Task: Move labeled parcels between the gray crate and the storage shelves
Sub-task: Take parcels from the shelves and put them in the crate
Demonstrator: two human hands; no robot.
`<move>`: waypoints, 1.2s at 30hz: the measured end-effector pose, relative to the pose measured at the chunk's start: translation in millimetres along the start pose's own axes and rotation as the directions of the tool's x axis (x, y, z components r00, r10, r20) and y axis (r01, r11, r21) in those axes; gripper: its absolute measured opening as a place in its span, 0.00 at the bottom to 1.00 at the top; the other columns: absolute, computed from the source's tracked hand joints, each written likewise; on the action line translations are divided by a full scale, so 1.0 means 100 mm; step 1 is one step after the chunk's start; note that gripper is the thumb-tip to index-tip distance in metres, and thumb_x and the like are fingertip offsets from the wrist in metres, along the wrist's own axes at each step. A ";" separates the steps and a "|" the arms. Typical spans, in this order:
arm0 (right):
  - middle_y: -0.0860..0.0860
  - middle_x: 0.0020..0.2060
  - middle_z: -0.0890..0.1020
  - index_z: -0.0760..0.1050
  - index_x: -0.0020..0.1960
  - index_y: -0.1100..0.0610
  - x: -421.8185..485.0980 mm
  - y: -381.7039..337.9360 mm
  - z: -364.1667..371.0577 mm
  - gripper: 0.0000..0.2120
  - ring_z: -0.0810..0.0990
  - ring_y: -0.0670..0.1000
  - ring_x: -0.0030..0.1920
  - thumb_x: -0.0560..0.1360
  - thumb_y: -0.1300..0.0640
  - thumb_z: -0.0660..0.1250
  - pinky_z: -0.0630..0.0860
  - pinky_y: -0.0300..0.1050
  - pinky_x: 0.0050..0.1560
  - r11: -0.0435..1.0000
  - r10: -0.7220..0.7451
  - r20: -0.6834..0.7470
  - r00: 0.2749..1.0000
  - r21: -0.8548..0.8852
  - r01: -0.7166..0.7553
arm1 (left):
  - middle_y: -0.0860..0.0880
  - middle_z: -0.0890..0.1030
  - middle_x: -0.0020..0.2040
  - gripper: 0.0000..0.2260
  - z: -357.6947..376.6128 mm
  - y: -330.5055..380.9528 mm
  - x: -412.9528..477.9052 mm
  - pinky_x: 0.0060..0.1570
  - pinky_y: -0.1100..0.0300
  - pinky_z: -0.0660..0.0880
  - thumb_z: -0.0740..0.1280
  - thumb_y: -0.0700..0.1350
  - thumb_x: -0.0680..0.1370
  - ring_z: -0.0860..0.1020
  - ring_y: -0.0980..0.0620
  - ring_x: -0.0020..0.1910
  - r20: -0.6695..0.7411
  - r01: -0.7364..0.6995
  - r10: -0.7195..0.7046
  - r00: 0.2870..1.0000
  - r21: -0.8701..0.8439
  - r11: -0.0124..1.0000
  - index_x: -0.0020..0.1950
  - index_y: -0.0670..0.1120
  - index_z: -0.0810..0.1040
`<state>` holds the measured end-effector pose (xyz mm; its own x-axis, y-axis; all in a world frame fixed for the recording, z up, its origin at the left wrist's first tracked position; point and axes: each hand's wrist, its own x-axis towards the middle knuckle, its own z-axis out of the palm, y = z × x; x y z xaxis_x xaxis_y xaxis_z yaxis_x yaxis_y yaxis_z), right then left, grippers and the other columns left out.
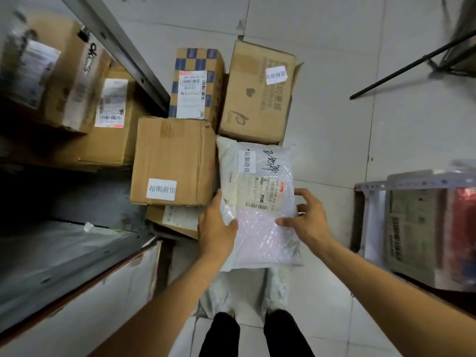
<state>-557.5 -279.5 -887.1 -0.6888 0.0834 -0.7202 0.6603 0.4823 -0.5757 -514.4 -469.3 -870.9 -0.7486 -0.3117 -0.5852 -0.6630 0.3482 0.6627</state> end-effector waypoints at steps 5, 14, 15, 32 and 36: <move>0.53 0.48 0.82 0.71 0.59 0.49 0.22 0.01 0.11 0.32 0.82 0.53 0.48 0.62 0.68 0.78 0.81 0.54 0.49 0.999 0.020 -0.016 1.000 0.035 -0.019 | 0.48 0.62 0.77 0.35 0.20 -0.02 0.16 0.74 0.59 0.56 0.64 0.31 0.76 0.62 0.48 0.74 0.032 -0.010 0.005 0.999 0.153 0.988 0.79 0.47 0.53; 0.52 0.45 0.81 0.69 0.58 0.51 0.57 -0.05 0.42 0.30 0.80 0.53 0.45 0.63 0.69 0.77 0.78 0.43 0.41 0.999 -0.029 -0.035 0.999 0.041 0.031 | 0.41 0.46 0.78 0.40 0.36 0.03 0.47 0.76 0.57 0.52 0.61 0.28 0.76 0.51 0.45 0.77 -0.005 0.001 0.002 1.000 0.457 0.889 0.76 0.37 0.34; 0.52 0.46 0.81 0.69 0.59 0.51 0.58 -0.05 0.43 0.30 0.80 0.53 0.46 0.63 0.68 0.77 0.77 0.42 0.41 0.999 -0.030 -0.025 0.999 0.035 0.031 | 0.40 0.46 0.77 0.40 0.38 0.02 0.47 0.76 0.57 0.53 0.61 0.28 0.76 0.52 0.44 0.77 -0.020 0.008 0.002 1.000 0.476 0.879 0.76 0.36 0.34; 0.56 0.58 0.79 0.66 0.71 0.54 0.39 -0.19 0.21 0.38 0.77 0.52 0.51 0.65 0.62 0.79 0.73 0.45 0.50 0.994 0.025 0.074 0.997 -0.112 -0.016 | 0.44 0.43 0.78 0.40 0.14 0.20 0.27 0.72 0.58 0.59 0.62 0.30 0.77 0.52 0.46 0.77 0.177 -0.114 0.009 0.984 0.595 0.795 0.79 0.43 0.39; 0.56 0.61 0.77 0.66 0.71 0.56 0.23 -0.33 0.08 0.38 0.75 0.52 0.53 0.65 0.59 0.80 0.73 0.45 0.51 0.980 0.011 0.089 0.996 -0.201 0.008 | 0.45 0.52 0.77 0.39 0.00 0.39 0.20 0.69 0.58 0.62 0.65 0.33 0.77 0.58 0.47 0.74 0.275 -0.216 0.053 0.960 0.610 0.762 0.79 0.44 0.43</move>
<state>-592.6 -300.6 -888.1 -0.6522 0.0103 -0.7580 0.5816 0.6481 -0.4917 -555.2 -462.5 -856.9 -0.7544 -0.0380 -0.6553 -0.3449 0.8724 0.3464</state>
